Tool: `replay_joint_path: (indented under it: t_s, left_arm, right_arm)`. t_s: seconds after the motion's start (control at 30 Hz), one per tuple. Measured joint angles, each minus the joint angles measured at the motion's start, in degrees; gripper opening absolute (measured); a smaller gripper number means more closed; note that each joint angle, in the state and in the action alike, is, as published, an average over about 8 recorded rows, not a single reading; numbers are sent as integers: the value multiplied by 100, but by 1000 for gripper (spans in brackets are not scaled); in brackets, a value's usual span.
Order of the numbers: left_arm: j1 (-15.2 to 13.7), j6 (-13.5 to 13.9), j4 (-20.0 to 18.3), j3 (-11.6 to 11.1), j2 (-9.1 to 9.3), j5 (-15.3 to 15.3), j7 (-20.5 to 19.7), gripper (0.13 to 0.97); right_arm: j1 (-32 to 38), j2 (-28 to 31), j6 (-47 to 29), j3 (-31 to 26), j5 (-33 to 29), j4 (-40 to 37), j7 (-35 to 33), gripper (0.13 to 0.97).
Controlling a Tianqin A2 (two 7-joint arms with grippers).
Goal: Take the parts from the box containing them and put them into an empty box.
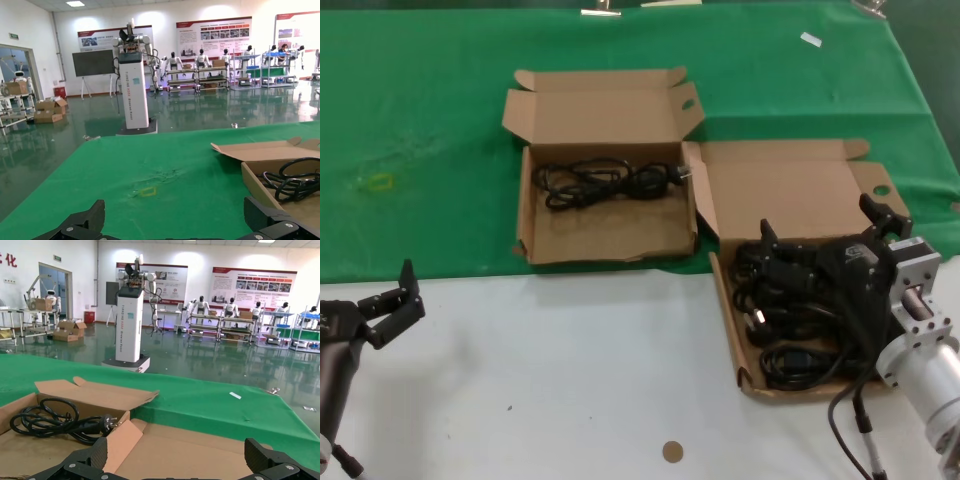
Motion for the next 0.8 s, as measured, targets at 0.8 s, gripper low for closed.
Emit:
replay_joint_path:
  t_s: [0.8]
  left_arm:
    - [0, 0, 0, 0, 0, 0, 0, 966]
  right_arm:
    - [0, 0, 0, 0, 0, 0, 0, 966]
